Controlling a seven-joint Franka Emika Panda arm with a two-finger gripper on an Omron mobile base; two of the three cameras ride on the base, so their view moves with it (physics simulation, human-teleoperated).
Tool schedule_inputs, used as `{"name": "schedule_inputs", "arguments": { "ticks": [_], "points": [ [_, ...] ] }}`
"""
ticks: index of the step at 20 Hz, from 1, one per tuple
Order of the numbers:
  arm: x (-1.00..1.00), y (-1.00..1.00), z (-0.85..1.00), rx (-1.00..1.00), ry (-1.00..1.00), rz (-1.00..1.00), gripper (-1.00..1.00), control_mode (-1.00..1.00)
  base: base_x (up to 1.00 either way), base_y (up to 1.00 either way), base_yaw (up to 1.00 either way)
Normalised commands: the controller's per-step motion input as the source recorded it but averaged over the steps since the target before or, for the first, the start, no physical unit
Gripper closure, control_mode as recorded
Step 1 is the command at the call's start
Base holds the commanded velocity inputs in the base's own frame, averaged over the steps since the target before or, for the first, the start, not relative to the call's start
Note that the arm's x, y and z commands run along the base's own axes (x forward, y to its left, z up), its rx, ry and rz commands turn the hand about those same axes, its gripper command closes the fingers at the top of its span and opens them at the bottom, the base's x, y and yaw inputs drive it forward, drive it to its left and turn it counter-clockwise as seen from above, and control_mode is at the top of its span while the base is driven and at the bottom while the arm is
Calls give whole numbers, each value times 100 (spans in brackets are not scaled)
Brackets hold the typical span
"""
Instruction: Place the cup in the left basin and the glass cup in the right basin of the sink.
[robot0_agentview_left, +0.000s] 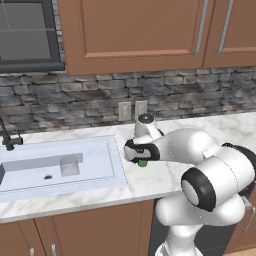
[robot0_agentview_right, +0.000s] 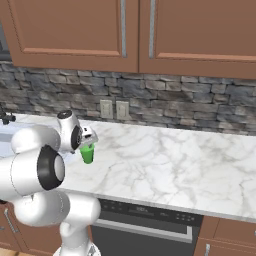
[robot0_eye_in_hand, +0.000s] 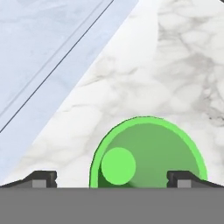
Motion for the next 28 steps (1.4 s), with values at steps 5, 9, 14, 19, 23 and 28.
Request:
{"name": "schedule_inputs", "arguments": {
  "ticks": [5, 9, 14, 19, 23, 28],
  "points": [
    [2, 0, -26, 0, 0, 0, -100, -100, 0, 0, 0],
    [1, 0, -25, 0, 0, 0, -100, -100, 0, 0, 0],
    [0, 0, -17, 0, 0, 0, 100, -100, 0, 0, 0],
    [0, 0, 0, 0, 0, 0, 100, -100, 0, 0, 0],
    [-9, -1, 0, 0, 0, 0, 100, -100, 0, 0, 0],
    [-12, -18, 0, -2, 0, 0, 100, -100, 0, 0, 0]
  ]
}}
